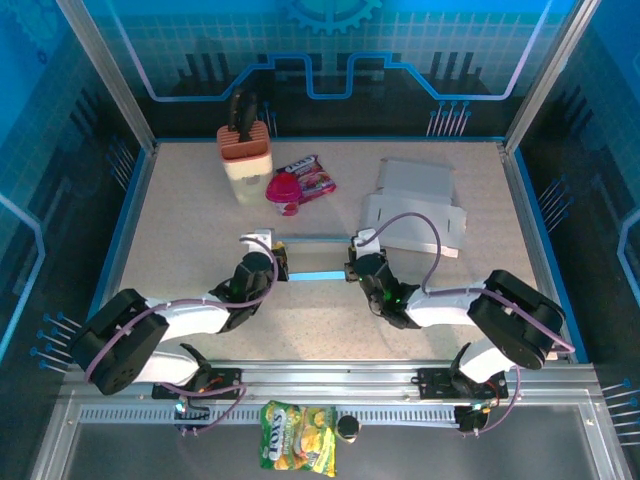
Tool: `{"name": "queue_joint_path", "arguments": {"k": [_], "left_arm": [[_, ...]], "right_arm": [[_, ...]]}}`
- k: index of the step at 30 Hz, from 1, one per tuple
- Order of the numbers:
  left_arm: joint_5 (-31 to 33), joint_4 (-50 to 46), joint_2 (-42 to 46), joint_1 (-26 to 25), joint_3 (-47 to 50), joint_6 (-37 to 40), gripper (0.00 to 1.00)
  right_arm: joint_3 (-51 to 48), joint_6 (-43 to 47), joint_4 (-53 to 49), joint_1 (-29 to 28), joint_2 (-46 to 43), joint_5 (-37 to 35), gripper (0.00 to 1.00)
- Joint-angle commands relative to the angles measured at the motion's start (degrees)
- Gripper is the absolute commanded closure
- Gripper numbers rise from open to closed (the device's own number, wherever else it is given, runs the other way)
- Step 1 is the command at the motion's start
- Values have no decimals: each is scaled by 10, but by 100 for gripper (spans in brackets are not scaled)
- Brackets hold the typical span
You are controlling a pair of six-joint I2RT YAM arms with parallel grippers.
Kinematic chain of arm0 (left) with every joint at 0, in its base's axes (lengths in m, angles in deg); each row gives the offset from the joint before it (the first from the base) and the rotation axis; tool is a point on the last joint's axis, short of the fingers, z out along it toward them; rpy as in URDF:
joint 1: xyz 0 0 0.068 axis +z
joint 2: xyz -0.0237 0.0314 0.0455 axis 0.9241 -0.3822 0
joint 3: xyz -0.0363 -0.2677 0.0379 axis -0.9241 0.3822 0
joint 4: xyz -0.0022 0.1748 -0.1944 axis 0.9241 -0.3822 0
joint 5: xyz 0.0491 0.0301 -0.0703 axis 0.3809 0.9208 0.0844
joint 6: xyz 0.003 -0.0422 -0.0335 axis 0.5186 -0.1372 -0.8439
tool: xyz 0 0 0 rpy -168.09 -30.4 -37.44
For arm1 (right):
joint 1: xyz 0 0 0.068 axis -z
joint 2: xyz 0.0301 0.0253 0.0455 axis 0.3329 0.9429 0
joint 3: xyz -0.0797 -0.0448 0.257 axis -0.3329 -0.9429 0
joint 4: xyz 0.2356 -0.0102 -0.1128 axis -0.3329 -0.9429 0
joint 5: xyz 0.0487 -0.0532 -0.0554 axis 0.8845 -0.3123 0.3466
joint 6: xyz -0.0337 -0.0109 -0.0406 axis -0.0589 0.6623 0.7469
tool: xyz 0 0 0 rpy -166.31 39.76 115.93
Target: Fold the paper box
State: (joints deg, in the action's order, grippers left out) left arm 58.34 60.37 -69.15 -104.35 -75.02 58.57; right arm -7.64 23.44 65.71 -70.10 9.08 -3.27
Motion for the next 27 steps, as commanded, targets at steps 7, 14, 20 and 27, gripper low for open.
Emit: {"name": "queue_joint_path", "arguments": {"k": [7, 14, 20, 27], "left_arm": [[13, -20, -25, -52, 4, -12, 100], [74, -34, -24, -77, 0, -20, 100], [114, -70, -11, -95, -11, -27, 100], [155, -65, -12, -117, 0, -43, 100]], "right_arm": [[81, -140, -338, -29, -137, 128, 40], [67, -240, -459, -30, -235, 188, 21], [70, -297, -541, -29, -294, 207, 18], [66, -489, -568, -81, -409, 163, 24]]}}
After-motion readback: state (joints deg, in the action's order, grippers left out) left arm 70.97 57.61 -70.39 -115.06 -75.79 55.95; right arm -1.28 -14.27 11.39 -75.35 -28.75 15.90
